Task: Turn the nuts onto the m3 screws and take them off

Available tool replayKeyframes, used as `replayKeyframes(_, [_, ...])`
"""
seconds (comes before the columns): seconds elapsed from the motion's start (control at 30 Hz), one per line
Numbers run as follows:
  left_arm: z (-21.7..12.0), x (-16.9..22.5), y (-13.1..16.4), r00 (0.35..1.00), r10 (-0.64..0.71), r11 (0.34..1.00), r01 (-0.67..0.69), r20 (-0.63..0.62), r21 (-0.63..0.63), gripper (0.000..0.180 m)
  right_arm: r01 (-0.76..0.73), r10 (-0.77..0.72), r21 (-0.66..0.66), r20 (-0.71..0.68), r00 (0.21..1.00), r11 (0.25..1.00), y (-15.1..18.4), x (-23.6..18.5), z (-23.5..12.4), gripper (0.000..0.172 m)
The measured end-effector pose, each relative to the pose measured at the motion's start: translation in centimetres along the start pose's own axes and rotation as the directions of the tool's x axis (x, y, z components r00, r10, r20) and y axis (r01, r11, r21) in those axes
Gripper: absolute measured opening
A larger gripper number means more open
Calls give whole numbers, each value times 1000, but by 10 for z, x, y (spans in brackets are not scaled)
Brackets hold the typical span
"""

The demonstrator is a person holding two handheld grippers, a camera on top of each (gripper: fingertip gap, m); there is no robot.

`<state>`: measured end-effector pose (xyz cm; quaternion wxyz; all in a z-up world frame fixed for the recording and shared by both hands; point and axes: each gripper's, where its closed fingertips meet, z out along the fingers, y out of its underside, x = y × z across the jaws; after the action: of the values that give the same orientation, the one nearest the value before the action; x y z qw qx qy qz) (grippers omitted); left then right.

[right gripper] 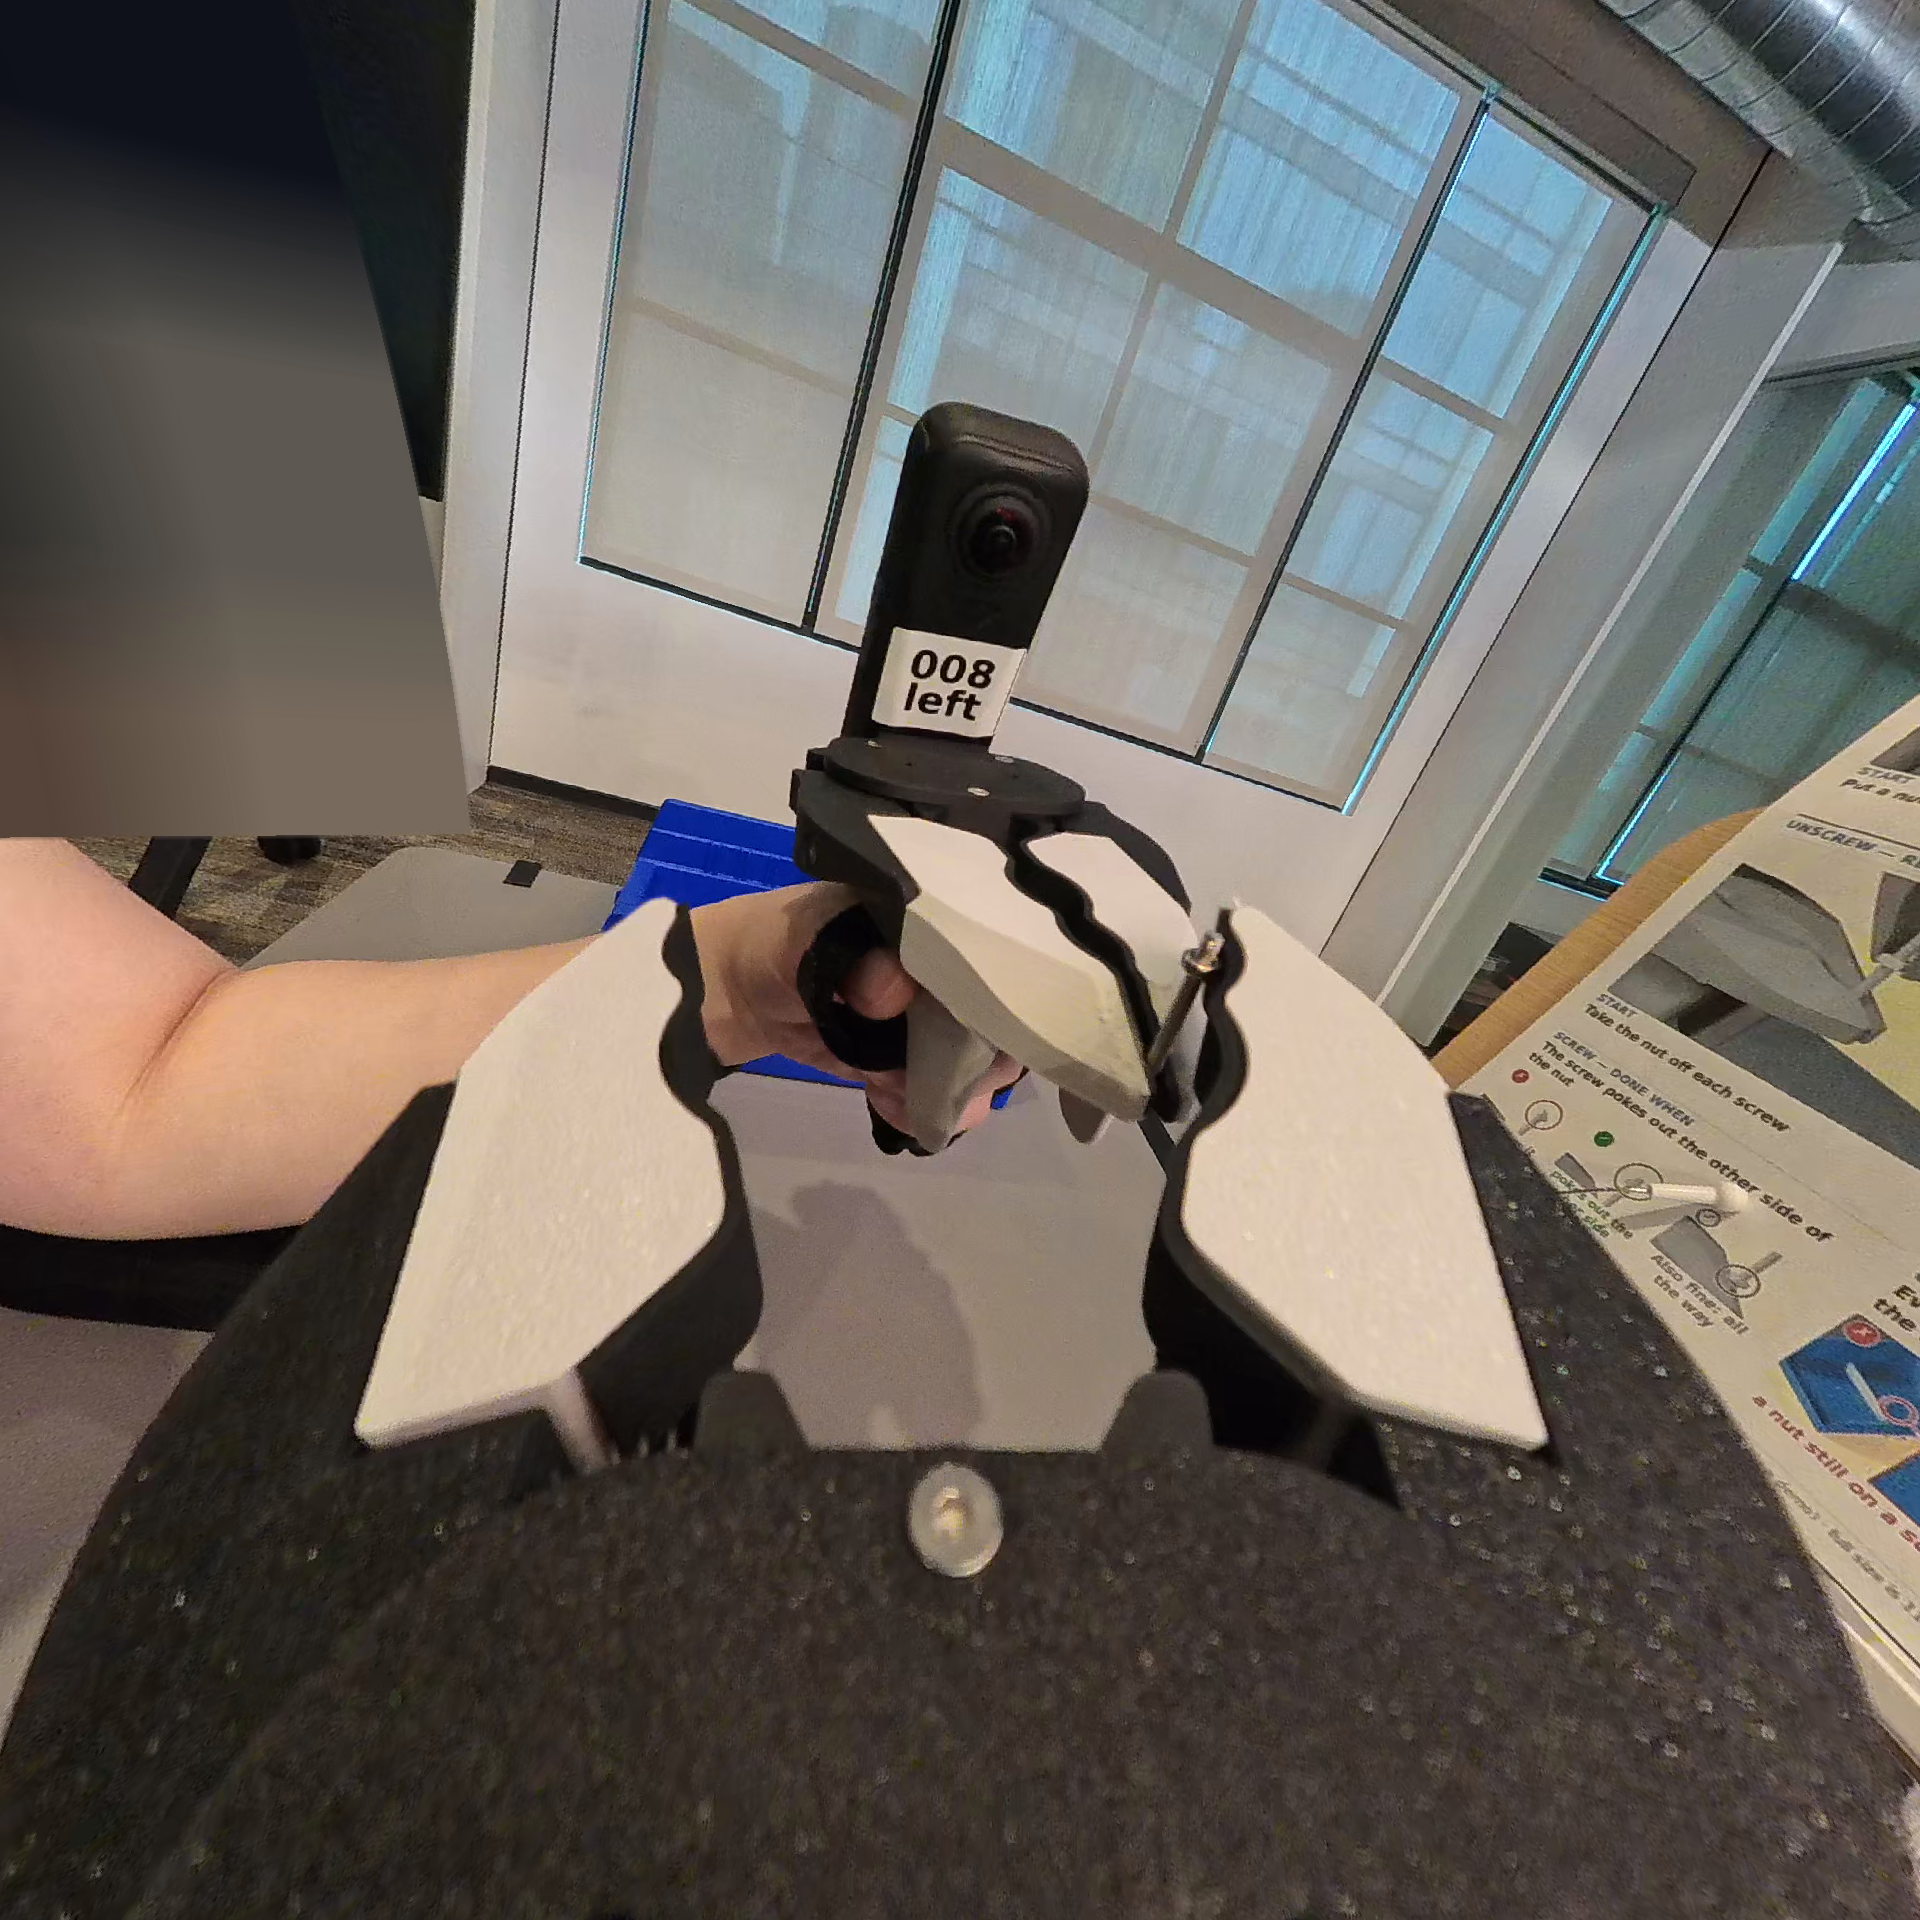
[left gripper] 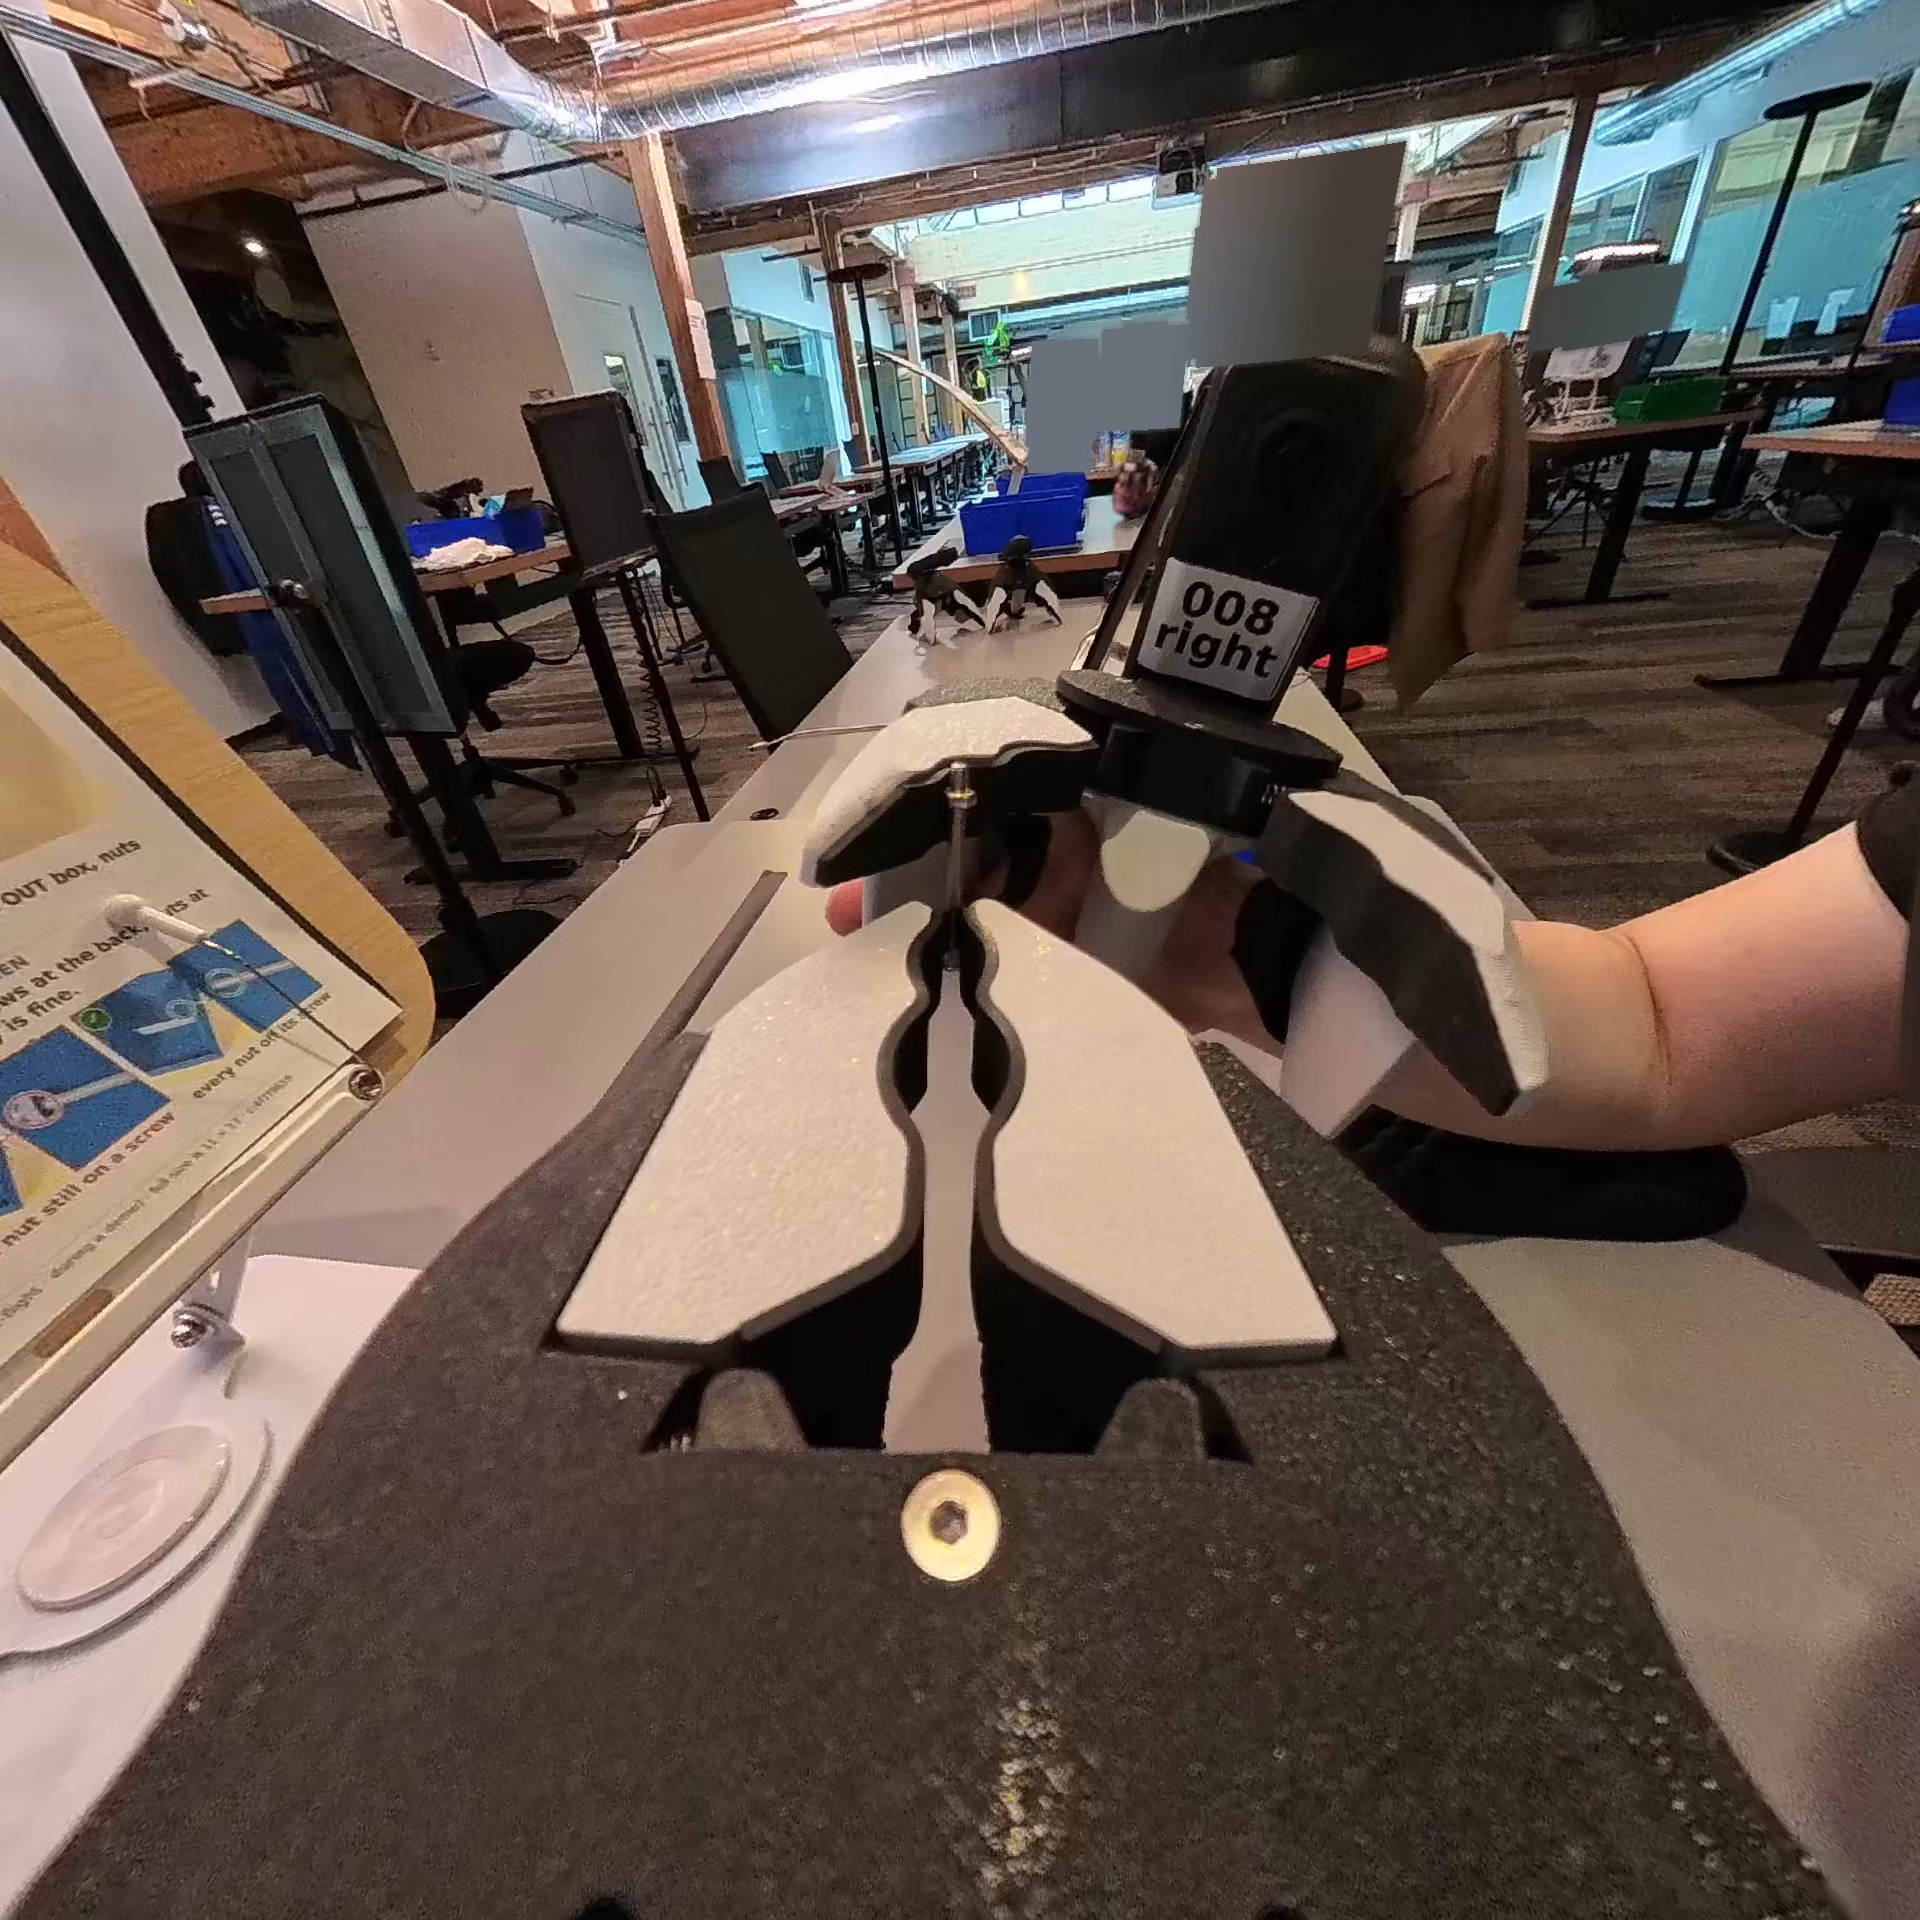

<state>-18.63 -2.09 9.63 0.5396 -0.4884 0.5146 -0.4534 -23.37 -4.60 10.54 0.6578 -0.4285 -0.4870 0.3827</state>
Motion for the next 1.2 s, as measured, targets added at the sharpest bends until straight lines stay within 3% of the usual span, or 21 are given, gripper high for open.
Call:
replayKeyframes(0.53, [-25, -17, -6, 998, -31, 999, 29, 57, 42, 2, -6, 6, -6, -17, 1000, 1000, 1, 5, -2, 91])
replayKeyframes(0.9, [21, 17, 6, 998, 16, 999, -18, -57, -28, 2, -15, 15, 16, -15, 1000, 1000, -2, 3, 1, 94])
replayKeyframes(1.2, [19, 11, 3, 999, -6, 1000, 7, -43, 3, 2, -22, 22, 19, -3, 1000, 1000, -3, 1, 1, 93])
